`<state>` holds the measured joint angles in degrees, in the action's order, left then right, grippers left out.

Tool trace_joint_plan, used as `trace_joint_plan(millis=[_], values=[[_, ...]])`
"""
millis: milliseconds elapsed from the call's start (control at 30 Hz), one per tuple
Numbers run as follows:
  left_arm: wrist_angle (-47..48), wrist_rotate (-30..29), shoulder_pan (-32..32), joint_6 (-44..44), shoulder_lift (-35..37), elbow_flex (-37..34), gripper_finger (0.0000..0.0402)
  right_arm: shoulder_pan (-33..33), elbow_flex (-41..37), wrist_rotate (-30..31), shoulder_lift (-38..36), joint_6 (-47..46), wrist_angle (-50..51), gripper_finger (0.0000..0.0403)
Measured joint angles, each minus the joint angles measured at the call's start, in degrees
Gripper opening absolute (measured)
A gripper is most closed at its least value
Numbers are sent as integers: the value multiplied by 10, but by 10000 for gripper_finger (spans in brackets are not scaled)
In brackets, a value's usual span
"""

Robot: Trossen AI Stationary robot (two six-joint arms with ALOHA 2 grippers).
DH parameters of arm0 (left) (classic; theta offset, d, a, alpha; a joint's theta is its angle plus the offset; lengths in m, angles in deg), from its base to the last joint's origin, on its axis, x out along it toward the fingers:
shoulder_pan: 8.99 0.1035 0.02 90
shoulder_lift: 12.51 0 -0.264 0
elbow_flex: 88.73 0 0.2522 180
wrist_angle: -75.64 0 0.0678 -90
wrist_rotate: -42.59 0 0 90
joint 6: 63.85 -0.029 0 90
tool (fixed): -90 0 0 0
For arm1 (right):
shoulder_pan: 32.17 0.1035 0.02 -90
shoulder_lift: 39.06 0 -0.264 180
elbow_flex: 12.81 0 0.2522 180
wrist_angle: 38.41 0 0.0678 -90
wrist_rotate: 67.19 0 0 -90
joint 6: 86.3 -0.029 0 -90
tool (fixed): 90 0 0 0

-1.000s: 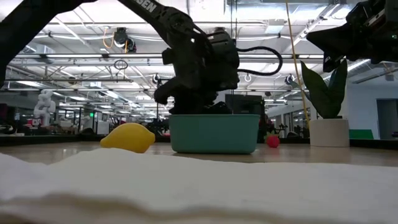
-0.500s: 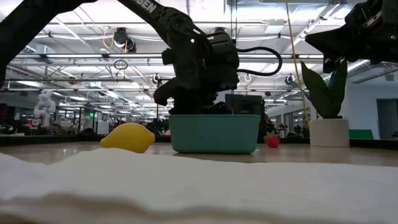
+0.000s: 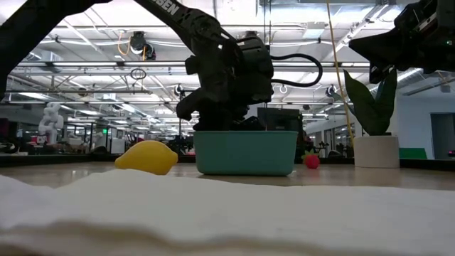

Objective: Pick and placing Produce into tupperware
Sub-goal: Put the green cabbage into the blue bin

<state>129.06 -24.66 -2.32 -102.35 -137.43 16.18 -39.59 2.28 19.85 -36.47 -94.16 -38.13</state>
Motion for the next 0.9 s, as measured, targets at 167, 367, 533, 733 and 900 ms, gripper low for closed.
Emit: trace_joint_plan(millis=[167, 367, 533, 733, 900], values=[[0, 12, 0, 0, 0, 0, 267, 0, 0, 0, 0, 0, 0, 0], [0, 12, 0, 0, 0, 0, 298, 0, 0, 0, 0, 0, 0, 0], [-1, 12, 0, 2, 0, 0, 303, 0, 0, 0, 0, 0, 0, 0], [-3, 12, 0, 1, 0, 0, 303, 0, 0, 0, 0, 0, 0, 0], [-3, -6, 0, 0, 1, 2, 303, 0, 0, 0, 0, 0, 0, 0]])
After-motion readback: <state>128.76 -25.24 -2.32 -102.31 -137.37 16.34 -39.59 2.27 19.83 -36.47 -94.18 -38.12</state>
